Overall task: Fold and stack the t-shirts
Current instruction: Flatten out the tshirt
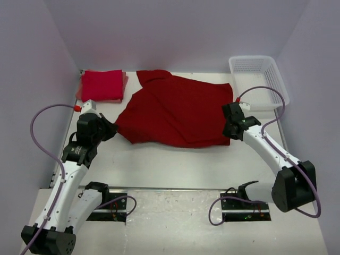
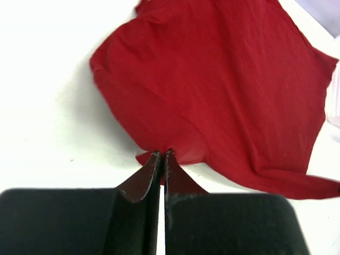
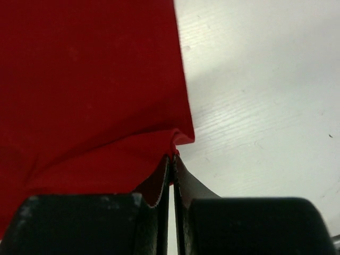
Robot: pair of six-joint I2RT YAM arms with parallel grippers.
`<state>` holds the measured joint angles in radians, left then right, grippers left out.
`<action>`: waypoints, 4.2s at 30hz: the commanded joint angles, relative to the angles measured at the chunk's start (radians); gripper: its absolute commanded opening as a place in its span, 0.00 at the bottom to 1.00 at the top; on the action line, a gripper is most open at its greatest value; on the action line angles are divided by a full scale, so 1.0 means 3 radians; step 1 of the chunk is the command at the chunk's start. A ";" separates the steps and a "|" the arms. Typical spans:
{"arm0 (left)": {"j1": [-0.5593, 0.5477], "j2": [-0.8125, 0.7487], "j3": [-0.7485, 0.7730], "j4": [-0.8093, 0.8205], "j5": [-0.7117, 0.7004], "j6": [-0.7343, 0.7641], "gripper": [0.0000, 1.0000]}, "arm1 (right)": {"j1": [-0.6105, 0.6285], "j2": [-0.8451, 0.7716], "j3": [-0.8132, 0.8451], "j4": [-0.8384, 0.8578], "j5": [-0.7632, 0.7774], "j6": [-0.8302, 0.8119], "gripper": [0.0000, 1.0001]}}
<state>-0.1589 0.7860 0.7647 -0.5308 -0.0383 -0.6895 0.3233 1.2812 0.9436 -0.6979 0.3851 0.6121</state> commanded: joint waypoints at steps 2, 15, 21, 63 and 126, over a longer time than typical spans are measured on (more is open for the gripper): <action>0.0018 -0.0048 0.0289 -0.0526 -0.0337 -0.0110 0.00 | -0.0045 -0.0179 -0.0153 -0.0082 0.0363 0.0337 0.00; 0.0013 -0.0268 0.0074 -0.0782 -0.0123 -0.0090 0.00 | -0.0127 -0.0829 -0.0507 -0.0174 -0.0026 0.0419 0.00; 0.0013 -0.0395 0.0074 -0.0940 0.0112 0.0008 0.00 | -0.0060 -0.1621 -0.0471 -0.0475 -0.0143 0.0695 0.00; 0.0008 0.0714 0.0703 0.0097 0.0859 0.0575 0.00 | 0.0027 -0.1229 -0.0043 -0.0246 0.0322 0.0246 0.00; 0.1543 0.3266 0.5241 0.1983 0.1764 0.1324 0.00 | -0.0919 0.1364 0.4638 0.0157 -0.0716 -0.2323 0.00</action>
<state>0.3393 1.7950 2.4550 0.1772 0.4641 -0.3870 0.0780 1.6661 2.4008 -0.3832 0.0944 -0.1898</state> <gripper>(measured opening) 0.006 0.007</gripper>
